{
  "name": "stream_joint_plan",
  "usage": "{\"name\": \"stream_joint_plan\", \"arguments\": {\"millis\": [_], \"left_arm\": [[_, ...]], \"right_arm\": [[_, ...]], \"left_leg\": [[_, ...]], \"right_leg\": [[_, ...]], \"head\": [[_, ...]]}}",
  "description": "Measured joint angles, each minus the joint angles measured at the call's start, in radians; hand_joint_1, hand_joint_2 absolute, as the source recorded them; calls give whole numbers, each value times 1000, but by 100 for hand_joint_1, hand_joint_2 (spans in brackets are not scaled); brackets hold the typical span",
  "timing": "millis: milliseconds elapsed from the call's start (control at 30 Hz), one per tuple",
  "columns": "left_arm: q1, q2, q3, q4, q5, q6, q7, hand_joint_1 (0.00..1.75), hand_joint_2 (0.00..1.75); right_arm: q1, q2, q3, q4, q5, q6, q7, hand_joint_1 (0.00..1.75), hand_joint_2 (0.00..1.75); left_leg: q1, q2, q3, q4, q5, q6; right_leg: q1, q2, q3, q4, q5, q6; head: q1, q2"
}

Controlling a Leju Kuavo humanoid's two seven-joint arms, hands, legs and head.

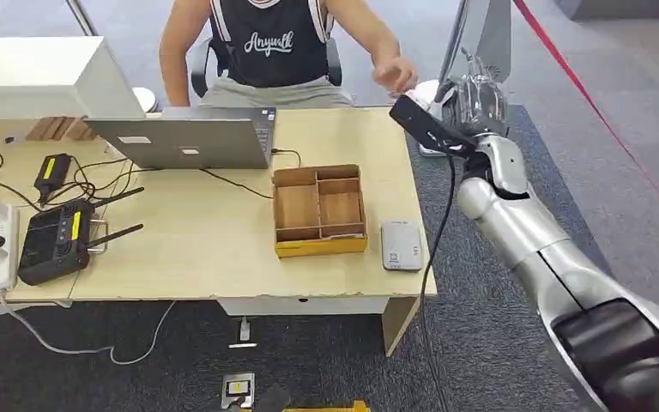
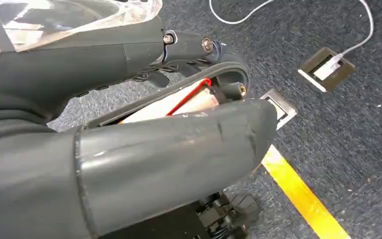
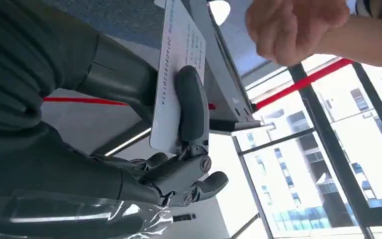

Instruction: Pass the card to the sensor for recognition and then transmit it.

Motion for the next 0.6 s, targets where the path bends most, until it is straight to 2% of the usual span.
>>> {"name": "stream_joint_plan", "arguments": {"millis": [200, 367, 600], "left_arm": [[-12, -8, 0, 0, -53, -12, 14, 0, 0], [-17, -13, 0, 0, -97, -24, 17, 0, 0], [-19, -12, 0, 0, -114, -32, 20, 0, 0]], "right_arm": [[-52, 25, 8, 14, 26, 61, -14, 175, 175], [-114, 86, 25, 93, 46, 100, -40, 175, 175], [-170, 159, 50, 195, 44, 131, -25, 175, 175]], "left_leg": [[0, 0, -1, 0, 0, 0], [0, 0, -1, 0, 0, 0], [0, 0, -1, 0, 0, 0]], "right_leg": [[0, 0, 0, 0, 0, 0], [0, 0, -1, 1, 0, 0], [0, 0, -1, 1, 0, 0]], "head": [[0, 0], [0, 0], [0, 0]]}}
